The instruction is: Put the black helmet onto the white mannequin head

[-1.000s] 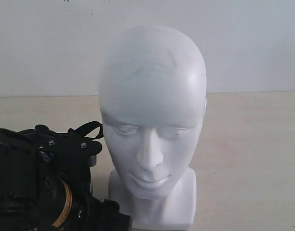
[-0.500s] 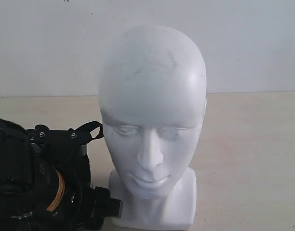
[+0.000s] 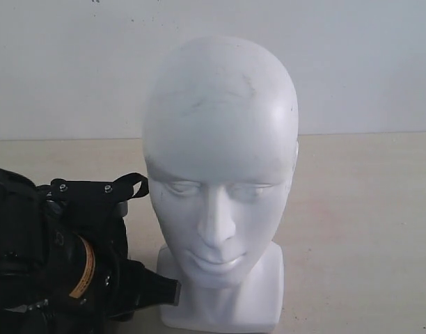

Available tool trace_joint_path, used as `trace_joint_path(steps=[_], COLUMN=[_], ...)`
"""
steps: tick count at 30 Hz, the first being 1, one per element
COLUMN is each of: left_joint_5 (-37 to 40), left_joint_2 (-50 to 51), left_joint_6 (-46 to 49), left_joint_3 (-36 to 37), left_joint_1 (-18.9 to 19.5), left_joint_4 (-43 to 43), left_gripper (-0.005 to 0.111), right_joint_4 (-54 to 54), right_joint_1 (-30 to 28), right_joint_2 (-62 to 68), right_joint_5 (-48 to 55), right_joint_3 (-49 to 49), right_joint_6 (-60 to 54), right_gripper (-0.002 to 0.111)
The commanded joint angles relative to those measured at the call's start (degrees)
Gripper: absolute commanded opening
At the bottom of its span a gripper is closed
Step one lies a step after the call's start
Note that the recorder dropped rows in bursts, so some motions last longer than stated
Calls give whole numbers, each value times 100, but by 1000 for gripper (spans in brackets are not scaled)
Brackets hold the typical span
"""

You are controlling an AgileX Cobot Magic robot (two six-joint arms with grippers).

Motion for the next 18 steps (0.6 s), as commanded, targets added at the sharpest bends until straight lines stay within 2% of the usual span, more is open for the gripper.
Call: trace_joint_path(steps=[1,8,18], left_joint_5=[407,1614,1642], left_joint_2=[3,-217,-1584], left_joint_6=[-55,499,512], left_joint_3=[22,22,22], left_joint_1=[25,25,25], left_joint_4=[96,178,289], left_gripper=[4,4,4], right_joint_4=[-43,-43,-43], right_joint_1=[-7,-7,-7], right_joint_2=[-23,-23,-23], right_joint_5=[-21,-10,-10], right_joint_3=[1,1,1], right_joint_6=[-10,-10,-10], right_gripper=[0,0,0])
